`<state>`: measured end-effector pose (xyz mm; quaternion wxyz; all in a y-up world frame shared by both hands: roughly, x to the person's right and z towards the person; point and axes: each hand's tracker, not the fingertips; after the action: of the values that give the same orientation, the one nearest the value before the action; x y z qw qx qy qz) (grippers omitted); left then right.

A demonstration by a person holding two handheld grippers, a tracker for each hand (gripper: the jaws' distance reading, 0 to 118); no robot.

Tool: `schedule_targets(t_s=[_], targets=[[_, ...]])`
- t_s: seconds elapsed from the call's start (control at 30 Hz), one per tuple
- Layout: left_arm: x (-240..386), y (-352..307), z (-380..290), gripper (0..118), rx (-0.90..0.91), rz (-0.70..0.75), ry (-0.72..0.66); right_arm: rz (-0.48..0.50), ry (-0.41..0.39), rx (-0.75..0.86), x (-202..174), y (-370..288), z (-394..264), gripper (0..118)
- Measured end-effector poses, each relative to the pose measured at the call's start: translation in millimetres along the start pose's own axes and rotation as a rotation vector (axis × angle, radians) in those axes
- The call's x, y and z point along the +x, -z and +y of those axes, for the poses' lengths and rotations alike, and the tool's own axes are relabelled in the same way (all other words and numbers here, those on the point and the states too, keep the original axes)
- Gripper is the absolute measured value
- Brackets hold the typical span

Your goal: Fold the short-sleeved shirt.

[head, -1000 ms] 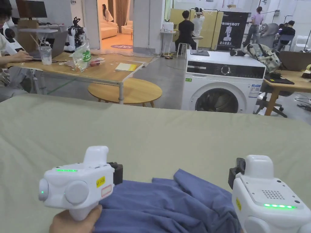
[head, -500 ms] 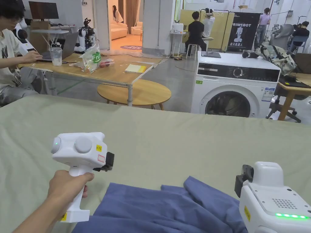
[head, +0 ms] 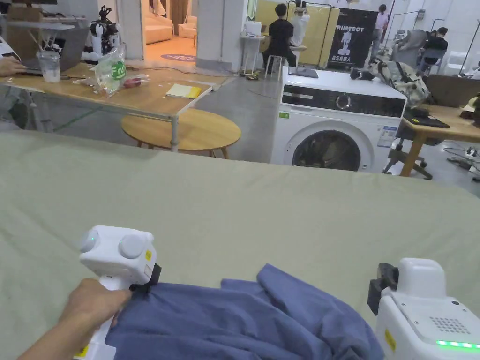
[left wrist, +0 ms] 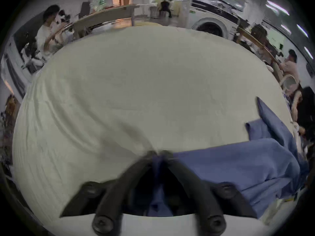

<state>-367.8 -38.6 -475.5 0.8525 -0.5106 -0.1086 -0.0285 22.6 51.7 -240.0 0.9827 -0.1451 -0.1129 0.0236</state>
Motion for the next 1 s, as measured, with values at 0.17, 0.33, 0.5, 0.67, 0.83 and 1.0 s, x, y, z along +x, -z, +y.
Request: schedule_targets(t_s=[0.17, 0.33, 0.5, 0.67, 0.83, 1.0], targets=[[-3, -15, -13, 0, 0.059, -0.042, -0.006, 0.003, 0.013, -0.033, 10, 14, 13, 0], [-10, -54, -27, 0, 0.192, -0.084, -0.012, 0.069, 0.015, -0.177, 25, 52, 32, 0], [-13, -90, -41, 0, 0.250, -0.115, -0.038, 0.135, 0.040, -0.435, 31, 107, 20, 63], [-14, -102, -51, 0, 0.265, -0.123, -0.051, 0.168, -0.010, -0.664, 28, 152, -24, 71], [-8, -105, -58, 0, 0.252, -0.102, -0.034, 0.158, 0.046, -0.768, 28, 163, -58, 63], [-11, -95, -55, 0, 0.245, -0.087, -0.015, 0.139, -0.005, -0.720, 24, 155, -53, 0]])
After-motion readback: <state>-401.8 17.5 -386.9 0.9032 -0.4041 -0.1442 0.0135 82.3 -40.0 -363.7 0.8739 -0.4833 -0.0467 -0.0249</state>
